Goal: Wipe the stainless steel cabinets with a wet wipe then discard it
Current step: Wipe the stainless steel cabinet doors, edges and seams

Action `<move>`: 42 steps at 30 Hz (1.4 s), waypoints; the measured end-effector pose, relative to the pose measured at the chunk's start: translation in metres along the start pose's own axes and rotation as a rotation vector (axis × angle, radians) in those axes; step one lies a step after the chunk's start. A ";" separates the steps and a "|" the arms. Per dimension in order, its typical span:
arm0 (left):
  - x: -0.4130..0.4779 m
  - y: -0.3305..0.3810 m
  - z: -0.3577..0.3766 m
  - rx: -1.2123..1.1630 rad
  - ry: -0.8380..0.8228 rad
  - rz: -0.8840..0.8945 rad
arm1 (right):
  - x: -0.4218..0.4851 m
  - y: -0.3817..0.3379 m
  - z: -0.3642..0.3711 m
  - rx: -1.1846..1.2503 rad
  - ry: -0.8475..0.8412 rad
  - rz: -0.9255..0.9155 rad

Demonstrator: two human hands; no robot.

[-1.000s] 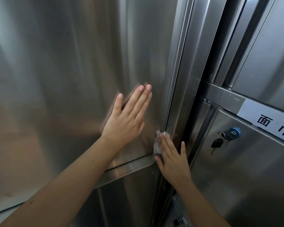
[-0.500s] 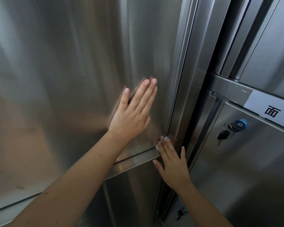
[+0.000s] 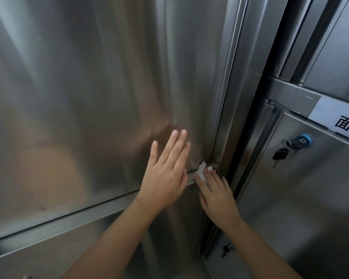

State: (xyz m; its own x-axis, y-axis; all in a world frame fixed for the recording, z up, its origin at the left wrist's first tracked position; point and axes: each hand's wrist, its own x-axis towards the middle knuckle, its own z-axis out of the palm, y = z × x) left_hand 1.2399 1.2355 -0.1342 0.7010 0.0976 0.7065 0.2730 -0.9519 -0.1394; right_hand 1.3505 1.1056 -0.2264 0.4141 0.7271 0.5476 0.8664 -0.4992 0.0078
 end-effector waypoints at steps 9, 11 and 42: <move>-0.050 0.037 -0.010 -0.106 -0.143 -0.290 | 0.007 0.016 0.003 0.206 0.080 -0.203; -0.056 0.044 -0.012 -0.104 -0.169 -0.347 | 0.009 0.020 0.005 0.279 0.092 -0.216; -0.134 0.072 -0.092 0.011 -0.142 -0.813 | -0.006 -0.084 -0.047 0.843 0.205 -0.418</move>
State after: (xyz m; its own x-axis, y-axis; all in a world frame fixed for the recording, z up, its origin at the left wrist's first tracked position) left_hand 1.1053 1.1271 -0.1751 0.3581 0.7914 0.4955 0.7367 -0.5655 0.3708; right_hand 1.2626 1.1209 -0.1904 0.0387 0.6328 0.7733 0.8819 0.3423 -0.3242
